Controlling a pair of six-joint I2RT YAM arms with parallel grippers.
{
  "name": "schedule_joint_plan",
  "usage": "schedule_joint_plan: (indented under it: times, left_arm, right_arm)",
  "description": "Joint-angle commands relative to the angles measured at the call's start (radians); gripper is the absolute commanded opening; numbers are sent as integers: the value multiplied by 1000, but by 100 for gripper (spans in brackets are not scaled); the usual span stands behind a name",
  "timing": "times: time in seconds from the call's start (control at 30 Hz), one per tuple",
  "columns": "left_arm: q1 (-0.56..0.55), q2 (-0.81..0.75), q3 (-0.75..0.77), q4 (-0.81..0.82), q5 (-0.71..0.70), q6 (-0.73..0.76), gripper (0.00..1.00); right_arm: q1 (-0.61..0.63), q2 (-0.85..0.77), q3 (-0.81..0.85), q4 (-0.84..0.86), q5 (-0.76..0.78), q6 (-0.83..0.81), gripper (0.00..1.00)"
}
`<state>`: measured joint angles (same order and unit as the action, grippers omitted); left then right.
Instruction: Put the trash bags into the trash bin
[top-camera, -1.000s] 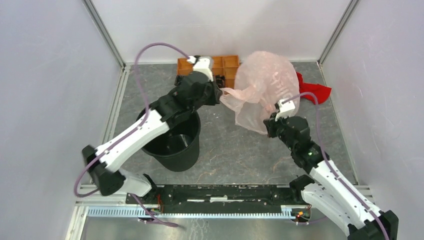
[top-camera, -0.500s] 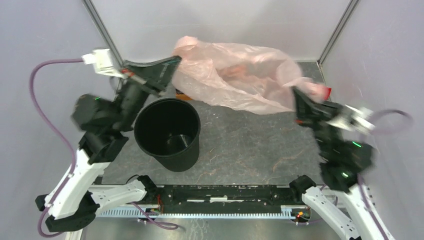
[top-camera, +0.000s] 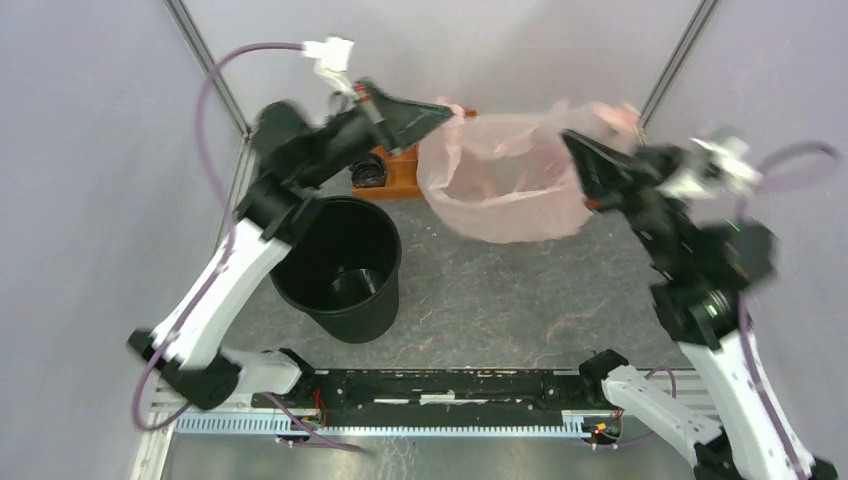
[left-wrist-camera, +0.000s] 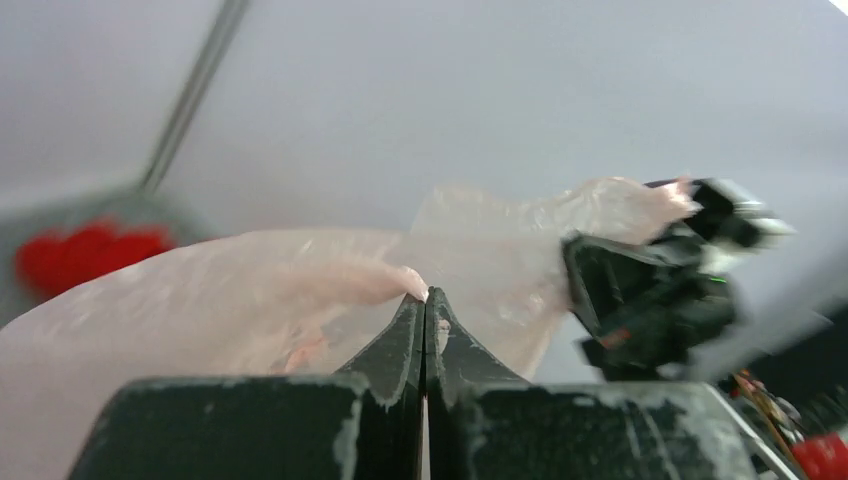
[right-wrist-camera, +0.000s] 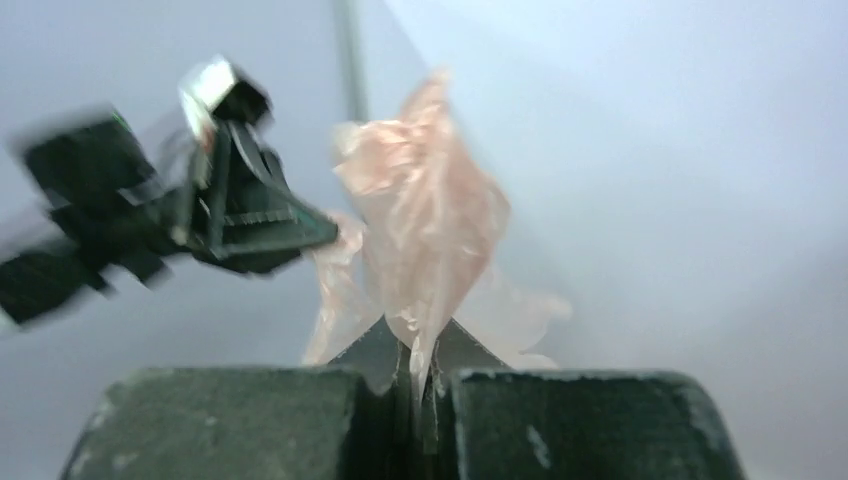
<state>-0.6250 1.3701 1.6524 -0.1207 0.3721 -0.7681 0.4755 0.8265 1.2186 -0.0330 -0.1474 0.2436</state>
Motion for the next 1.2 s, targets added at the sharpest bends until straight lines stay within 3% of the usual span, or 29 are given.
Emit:
schedule_joint_plan:
  times: [0.0, 0.13, 0.2, 0.3, 0.4, 0.53, 0.6, 0.67, 0.73, 0.8, 0.83, 0.9, 0.97, 1.17]
  left_arm:
    - [-10, -317, -109, 404, 56, -35, 2]
    - [-8, -350, -262, -9, -440, 72, 2]
    - [-8, -240, -233, -249, -526, 113, 2]
    - [-6, -68, -115, -447, -485, 188, 2]
    - [-4, -25, 5, -420, -350, 203, 2]
    - [-9, -113, 63, -80, -68, 130, 2]
    - [-24, -191, 13, 53, -66, 111, 2]
    - [-31, -287, -82, 98, -177, 119, 2]
    - [-31, -344, -206, 80, -321, 127, 2]
    - [-29, -331, -259, -50, -409, 149, 2]
    - [-30, -298, -245, -147, -416, 193, 2]
    - [-30, -221, -171, -367, -446, 276, 2]
    - [-30, -184, -99, -495, -474, 339, 2]
    - [-30, -228, -77, -320, -251, 312, 2]
  right_arm:
    - [2, -169, -98, 324, -207, 62, 2]
    - [1, -273, -456, 213, 80, -10, 5]
    - [1, -223, -577, 112, 190, -19, 1]
    - [0, -114, -634, 36, 301, -32, 0]
    - [-2, -69, -504, -9, 281, -67, 0]
    - [-2, -71, -168, -23, 138, -111, 0]
    - [-2, -99, -91, 17, 35, -105, 0]
    - [-2, -156, -139, 103, -33, -108, 2]
    - [-2, -222, -282, 162, 21, -100, 7]
    - [-2, -240, -409, 88, 138, -54, 6]
    - [-2, -227, -449, 12, 181, -48, 1]
    - [-2, -216, -504, -82, 210, -34, 0]
    - [-2, -257, -546, -81, 222, -42, 0]
    - [-3, -238, -384, -97, 230, -164, 1]
